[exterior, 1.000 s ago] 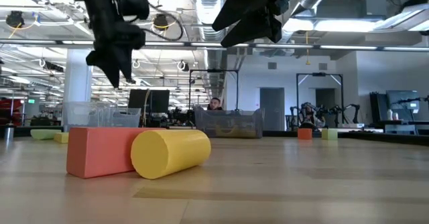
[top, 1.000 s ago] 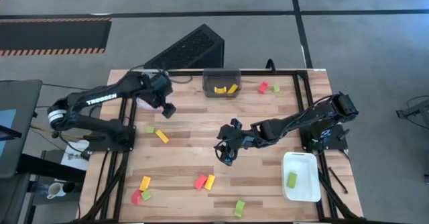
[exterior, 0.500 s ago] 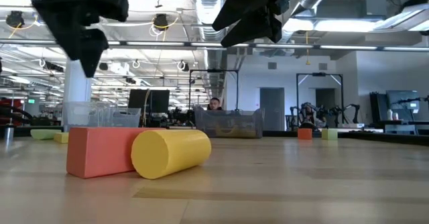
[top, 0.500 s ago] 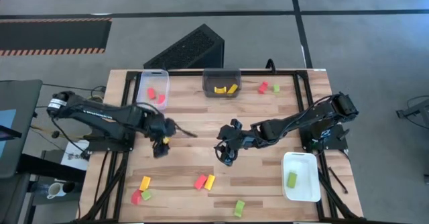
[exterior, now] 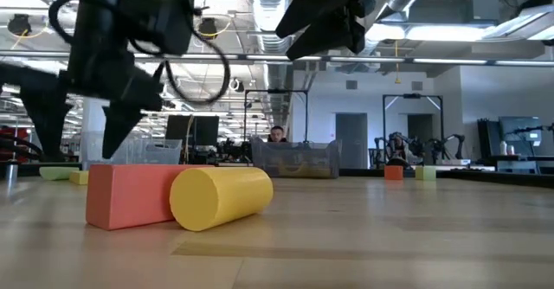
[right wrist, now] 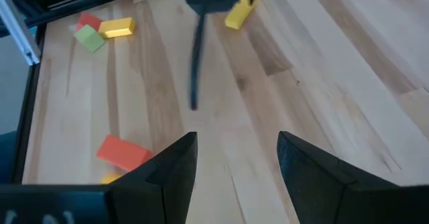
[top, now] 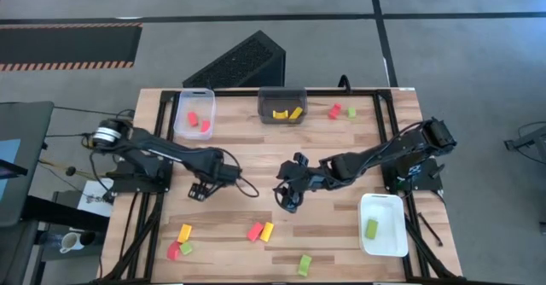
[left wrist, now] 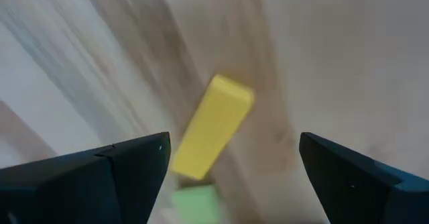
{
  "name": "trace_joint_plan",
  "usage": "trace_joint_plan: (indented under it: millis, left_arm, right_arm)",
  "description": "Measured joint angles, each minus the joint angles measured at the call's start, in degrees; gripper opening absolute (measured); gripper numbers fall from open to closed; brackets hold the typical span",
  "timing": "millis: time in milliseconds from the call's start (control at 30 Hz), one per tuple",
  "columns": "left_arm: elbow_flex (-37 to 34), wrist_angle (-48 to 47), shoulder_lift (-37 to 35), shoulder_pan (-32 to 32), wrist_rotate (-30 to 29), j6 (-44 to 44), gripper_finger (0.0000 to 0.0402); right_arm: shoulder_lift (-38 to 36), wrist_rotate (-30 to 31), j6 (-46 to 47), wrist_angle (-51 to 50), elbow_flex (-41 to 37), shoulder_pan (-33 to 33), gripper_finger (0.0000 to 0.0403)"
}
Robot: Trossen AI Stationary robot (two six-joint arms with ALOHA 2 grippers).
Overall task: Sort & place blocks by color
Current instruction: Put the yellow block into the black bin
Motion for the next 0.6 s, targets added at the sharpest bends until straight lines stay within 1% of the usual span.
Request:
trace_joint_plan:
  millis: [67,200,433,533,600]
  left_arm:
    - [0.00,0.21,2.13,0.13,-1.74,2.15,0.0311]
    - [0.02,0.61,5.20,1.19,-1.79,3.76,0.0311]
    - [0.02,0.95,7.08,3.10,-1.67,5.02,0.0310]
    - [0.02,1.79,7.06,4.09,-1.82,5.07,0.0294]
    - [0.02,1.83,7.06,4.55,-1.80,5.00,0.0271]
  right_arm:
    - [0.00,-0.03,-0.84,-0.22,-0.01,0.39,0.0227]
    - [0.00,-0.02,-1.53,-0.43,0.00,0.68,0.0227]
    - [0.00,0.04,-1.55,-0.92,0.00,0.65,0.0227]
    - [0.00,0.04,-1.53,-1.03,0.00,0.65,0.0227]
    - [0.00,0.07,-1.53,-1.08,0.00,0.65,0.0227]
